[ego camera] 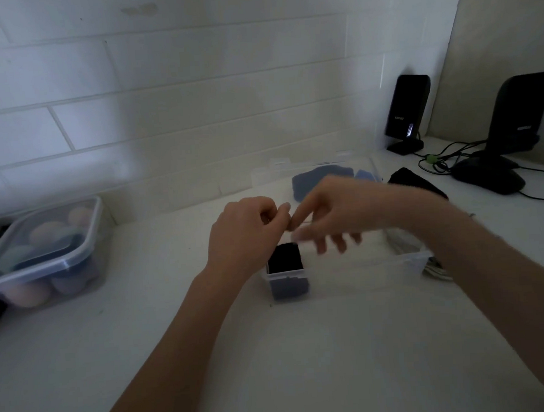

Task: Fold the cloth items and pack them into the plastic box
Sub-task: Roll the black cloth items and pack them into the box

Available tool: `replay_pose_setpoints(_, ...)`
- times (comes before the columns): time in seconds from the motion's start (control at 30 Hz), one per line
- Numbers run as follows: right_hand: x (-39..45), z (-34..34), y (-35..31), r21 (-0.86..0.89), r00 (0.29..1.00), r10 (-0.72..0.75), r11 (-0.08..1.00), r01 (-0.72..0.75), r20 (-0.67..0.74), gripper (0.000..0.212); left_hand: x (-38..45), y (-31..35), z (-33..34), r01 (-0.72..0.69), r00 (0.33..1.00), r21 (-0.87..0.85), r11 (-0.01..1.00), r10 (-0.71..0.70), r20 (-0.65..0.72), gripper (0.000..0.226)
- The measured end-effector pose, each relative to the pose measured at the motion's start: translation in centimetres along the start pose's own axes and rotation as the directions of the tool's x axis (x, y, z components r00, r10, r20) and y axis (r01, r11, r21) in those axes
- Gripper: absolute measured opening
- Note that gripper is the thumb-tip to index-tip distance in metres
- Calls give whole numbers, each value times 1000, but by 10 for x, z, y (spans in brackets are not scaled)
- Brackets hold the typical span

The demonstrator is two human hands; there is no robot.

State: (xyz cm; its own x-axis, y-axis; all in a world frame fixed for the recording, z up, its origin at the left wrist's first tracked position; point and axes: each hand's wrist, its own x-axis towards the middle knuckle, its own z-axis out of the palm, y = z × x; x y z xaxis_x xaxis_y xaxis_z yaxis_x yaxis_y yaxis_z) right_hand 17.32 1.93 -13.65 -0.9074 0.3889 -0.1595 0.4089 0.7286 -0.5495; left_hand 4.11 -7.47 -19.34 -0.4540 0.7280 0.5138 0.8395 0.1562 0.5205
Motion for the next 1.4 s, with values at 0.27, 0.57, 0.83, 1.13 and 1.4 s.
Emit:
replay_pose_setpoints(0.27,-13,-54,86,-107,678,260,887,-449,-688,23,-1,1,0,-71,997,14,997,71,-34,44)
replay_pose_setpoints(0.57,-8,-40,94,-76,601,365,810,-581,-711,28,-1,-1,0,-110,993,6,994,111,-48,43)
replay_pose_setpoints(0.83,-29,-53,18,256,713,212,965,-48,-668,23,-5,10,-5,-151,981,-72,986,141,-136,23)
replay_pose_setpoints(1.13,-19,-22,-13,530,970,-19,835,149,-242,18,-5,15,-9,32,979,-654,755,109,174,83)
replay_pose_setpoints(1.4,-12,-18,-9,619,958,-92,746,246,-270,34,0,20,-16,154,981,-782,604,-2,192,44)
